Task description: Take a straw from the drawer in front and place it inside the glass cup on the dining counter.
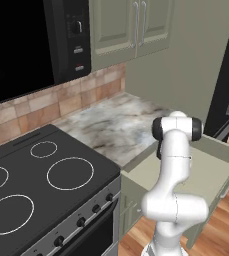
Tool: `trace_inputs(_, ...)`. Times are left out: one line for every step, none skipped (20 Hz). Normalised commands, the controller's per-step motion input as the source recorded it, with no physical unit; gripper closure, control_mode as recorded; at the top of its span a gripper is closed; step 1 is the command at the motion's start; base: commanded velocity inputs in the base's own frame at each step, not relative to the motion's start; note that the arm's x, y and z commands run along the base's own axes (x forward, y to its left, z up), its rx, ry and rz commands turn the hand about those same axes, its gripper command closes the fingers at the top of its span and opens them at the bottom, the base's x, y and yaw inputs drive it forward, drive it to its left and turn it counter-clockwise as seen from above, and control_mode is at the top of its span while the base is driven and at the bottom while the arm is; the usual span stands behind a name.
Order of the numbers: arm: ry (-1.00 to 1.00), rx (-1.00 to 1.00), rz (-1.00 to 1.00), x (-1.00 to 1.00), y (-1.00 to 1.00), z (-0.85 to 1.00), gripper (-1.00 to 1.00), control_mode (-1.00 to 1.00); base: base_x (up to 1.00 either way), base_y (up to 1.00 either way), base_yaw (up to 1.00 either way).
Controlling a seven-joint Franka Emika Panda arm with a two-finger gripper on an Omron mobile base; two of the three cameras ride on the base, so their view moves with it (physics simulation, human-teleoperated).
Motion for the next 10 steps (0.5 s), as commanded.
trace_inputs(0.0,-0.05,-0.03,0.0,-0.1,-0.29,-1.0,-1.0,0.0,0.0,0.0)
trace_inputs(0.0,-0.05,-0.03,0.0,-0.11,-0.31,-1.0,-1.0,0.0,0.0,0.0)
trace_inputs(0.0,-0.04,-0.02,0.0,-0.04,-0.31,-1.0,-1.0,0.0,0.0,0.0)
trace_inputs(0.0,-0.04,-0.01,0.0,-0.01,-0.33,-1.0,-1.0,0.0,0.0,0.0)
trace_inputs(0.0,-0.03,0.0,0.0,-0.01,-0.34,1.0,-1.0,0.0,0.0,0.0)
trace_inputs(0.0,-0.03,0.0,-0.02,0.0,-0.35,1.0,-1.0,0.0,0.0,0.0)
trace_inputs(0.0,-0.03,0.0,-0.08,0.0,-0.32,1.0,-1.0,0.0,0.0,0.0)
trace_inputs(0.0,-0.03,0.0,-0.16,-0.04,-0.24,1.0,-1.0,0.0,0.0,0.0)
trace_inputs(0.0,-0.01,0.0,-0.26,-0.09,-0.2,1.0,-1.0,0.0,0.0,0.0)
trace_inputs(0.0,-0.02,0.0,-0.29,-0.09,-0.15,1.0,-1.0,0.0,0.0,0.0)
